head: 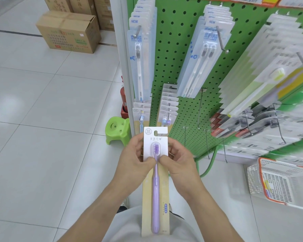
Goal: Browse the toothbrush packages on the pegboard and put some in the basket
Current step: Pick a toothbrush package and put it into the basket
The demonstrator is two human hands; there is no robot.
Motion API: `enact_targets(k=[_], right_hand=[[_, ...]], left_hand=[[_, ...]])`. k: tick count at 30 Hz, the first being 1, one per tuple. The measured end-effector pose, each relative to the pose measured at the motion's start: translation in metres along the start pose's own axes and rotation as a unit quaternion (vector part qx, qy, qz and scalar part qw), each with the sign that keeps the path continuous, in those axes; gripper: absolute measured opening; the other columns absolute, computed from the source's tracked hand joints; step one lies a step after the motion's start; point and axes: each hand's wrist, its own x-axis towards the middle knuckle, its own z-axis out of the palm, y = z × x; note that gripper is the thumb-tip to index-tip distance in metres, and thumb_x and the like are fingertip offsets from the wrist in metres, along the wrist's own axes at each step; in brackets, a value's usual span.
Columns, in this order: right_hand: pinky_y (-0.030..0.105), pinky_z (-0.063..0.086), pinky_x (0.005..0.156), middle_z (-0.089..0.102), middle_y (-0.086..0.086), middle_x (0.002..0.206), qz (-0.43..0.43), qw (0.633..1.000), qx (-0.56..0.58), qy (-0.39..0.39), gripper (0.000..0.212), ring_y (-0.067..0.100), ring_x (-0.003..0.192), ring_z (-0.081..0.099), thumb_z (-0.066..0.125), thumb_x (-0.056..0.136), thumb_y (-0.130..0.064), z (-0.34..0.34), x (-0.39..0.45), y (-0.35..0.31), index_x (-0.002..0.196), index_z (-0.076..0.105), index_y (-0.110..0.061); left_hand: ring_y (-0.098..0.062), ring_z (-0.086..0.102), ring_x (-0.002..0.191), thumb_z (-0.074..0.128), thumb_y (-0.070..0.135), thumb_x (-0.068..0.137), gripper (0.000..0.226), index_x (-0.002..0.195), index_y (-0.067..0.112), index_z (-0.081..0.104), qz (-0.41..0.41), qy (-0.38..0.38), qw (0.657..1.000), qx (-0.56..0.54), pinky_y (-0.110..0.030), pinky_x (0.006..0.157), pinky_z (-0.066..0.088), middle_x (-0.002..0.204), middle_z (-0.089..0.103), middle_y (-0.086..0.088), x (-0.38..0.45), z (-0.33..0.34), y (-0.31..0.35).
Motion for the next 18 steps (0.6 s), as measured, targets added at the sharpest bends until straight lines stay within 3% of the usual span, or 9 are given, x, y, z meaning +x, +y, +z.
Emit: enact_targets(k=[9,15,18], right_hand=[[0.033,0.059,0.079,0.077,0.009,0.104,0.001,1.0,-0.008,-0.009,0.047,0.02,0.091,0.07,0.063,0.075,0.004,-0.008,0.003,0.004,0.117,0.07,-0.017],[0.047,0.058,0.084,0.075,0.013,0.111,0.013,1.0,-0.003,-0.024,0.052,0.026,0.094,0.07,0.063,0.075,0.003,-0.012,0.007,0.005,0.123,0.068,-0.017],[0.044,0.058,0.081,0.075,0.013,0.109,0.013,1.0,0.004,-0.02,0.052,0.025,0.089,0.07,0.064,0.073,0.002,-0.014,0.007,0.005,0.121,0.068,-0.018]], left_hand=[[-0.006,0.071,0.103,0.057,-0.02,0.082,0.064,0.121,0.031,0.056,-0.004,-0.005,1.0,-0.006,-0.026,0.086,0.058,0.109,0.074,0.016,0.001,0.006,-0.002],[-0.009,0.069,0.105,0.06,-0.01,0.075,0.069,0.127,0.036,0.053,0.0,-0.035,0.999,0.035,-0.028,0.087,0.059,0.116,0.071,0.016,-0.004,0.003,-0.004],[-0.013,0.071,0.099,0.061,-0.012,0.079,0.069,0.128,0.036,0.052,-0.008,-0.045,0.997,0.054,-0.034,0.082,0.061,0.115,0.07,0.018,-0.008,0.002,-0.005]])
